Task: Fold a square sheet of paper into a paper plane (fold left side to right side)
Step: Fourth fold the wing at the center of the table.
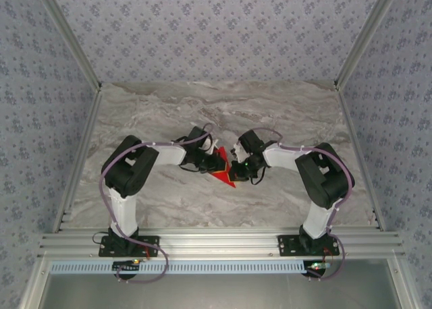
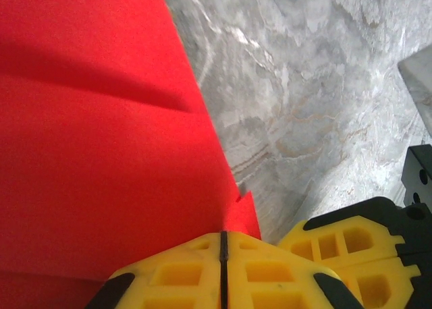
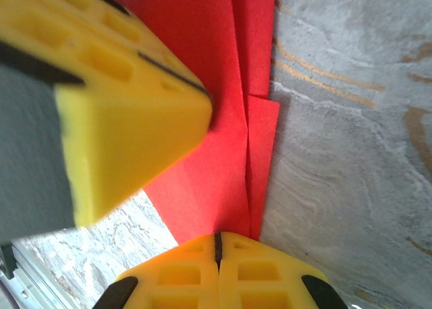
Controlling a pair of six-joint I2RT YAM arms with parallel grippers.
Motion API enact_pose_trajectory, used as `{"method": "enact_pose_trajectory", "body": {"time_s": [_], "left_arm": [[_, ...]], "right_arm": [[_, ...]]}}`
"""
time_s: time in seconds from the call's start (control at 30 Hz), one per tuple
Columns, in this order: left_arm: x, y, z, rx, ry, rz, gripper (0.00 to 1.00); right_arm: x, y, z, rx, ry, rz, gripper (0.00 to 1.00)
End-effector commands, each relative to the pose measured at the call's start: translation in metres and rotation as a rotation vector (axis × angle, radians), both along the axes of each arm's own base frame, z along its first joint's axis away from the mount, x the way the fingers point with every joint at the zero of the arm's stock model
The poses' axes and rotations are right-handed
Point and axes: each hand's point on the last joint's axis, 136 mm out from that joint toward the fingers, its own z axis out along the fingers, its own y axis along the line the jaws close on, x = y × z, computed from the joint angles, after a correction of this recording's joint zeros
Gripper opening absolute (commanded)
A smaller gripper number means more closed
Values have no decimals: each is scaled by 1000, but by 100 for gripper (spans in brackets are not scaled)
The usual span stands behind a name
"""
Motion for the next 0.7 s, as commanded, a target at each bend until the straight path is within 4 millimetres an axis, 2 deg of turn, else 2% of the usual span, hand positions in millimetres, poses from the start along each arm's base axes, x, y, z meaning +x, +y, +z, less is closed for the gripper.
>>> {"method": "enact_pose_trajectory", "body": {"time_s": [0.0,0.23,0.5,0.6,0.67], "left_arm": [[30,38,-29,114,-40,69,8],[66,56,-22,119,-83,93,9],[97,98,-34,145,-75,164,9],[107,112,-32,141,-77,186,9],[114,118,-25,125,-86,199,9]], "right_arm": [[-46,-66,-58,-345,154,0,0],[-50,-67,-58,-351,164,1,0],[-52,-66,-57,-347,166,6,0],[-51,-64,-57,-337,164,5,0],[-50,-61,-56,-324,163,4,0]]}}
